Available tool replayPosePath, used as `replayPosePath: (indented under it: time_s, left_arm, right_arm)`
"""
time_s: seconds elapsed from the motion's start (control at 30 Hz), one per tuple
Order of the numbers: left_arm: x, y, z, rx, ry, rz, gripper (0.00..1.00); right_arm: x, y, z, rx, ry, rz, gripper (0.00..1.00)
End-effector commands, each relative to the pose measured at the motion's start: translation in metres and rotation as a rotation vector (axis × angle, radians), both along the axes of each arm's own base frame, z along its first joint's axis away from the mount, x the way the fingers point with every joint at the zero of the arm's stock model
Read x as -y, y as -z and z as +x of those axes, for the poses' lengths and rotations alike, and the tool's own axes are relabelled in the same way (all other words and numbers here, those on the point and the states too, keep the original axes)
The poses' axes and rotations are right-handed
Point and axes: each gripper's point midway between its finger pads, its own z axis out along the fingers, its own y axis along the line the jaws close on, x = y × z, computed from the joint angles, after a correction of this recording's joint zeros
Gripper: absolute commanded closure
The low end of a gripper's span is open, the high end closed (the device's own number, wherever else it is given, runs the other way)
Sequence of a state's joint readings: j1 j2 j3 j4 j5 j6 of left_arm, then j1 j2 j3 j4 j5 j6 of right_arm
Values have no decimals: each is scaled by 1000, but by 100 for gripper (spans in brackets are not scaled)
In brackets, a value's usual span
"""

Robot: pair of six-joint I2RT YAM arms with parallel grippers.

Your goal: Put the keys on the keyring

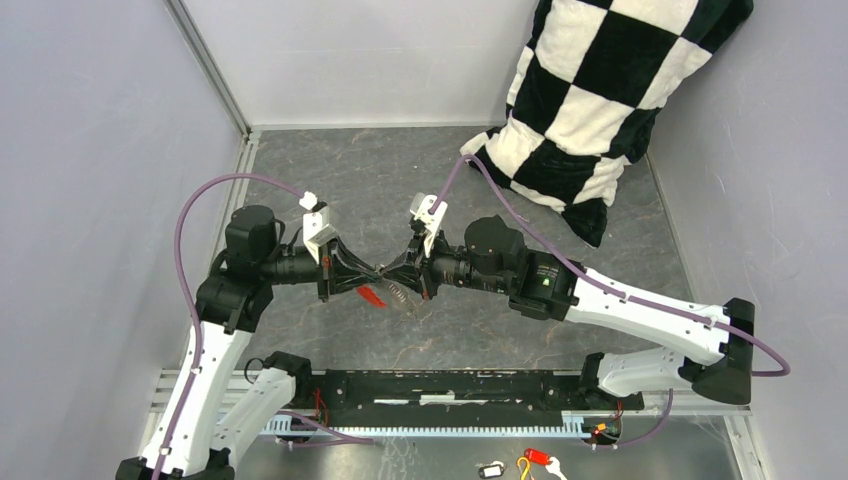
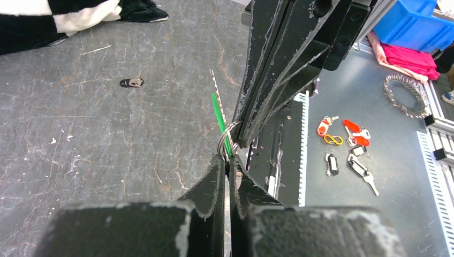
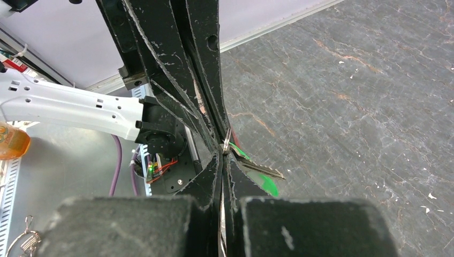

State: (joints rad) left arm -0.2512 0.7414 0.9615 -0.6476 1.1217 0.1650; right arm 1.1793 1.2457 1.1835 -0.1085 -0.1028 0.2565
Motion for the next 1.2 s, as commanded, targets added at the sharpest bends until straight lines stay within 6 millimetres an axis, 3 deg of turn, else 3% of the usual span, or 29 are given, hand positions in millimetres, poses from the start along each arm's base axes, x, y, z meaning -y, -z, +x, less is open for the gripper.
replayPosePath:
  time_s: [0.0, 0.63, 1.17]
  left_arm:
    - [1, -9, -3, 39, 3, -19, 98]
    - [0, -24, -34, 164, 111, -67, 98]
    - [-3, -31, -47, 317, 154, -77, 98]
  right_arm:
    - [5, -42, 2, 55, 33, 104, 100]
    - [22, -23, 8, -7, 68, 82, 100]
    - [17, -1, 11, -102, 24, 11, 100]
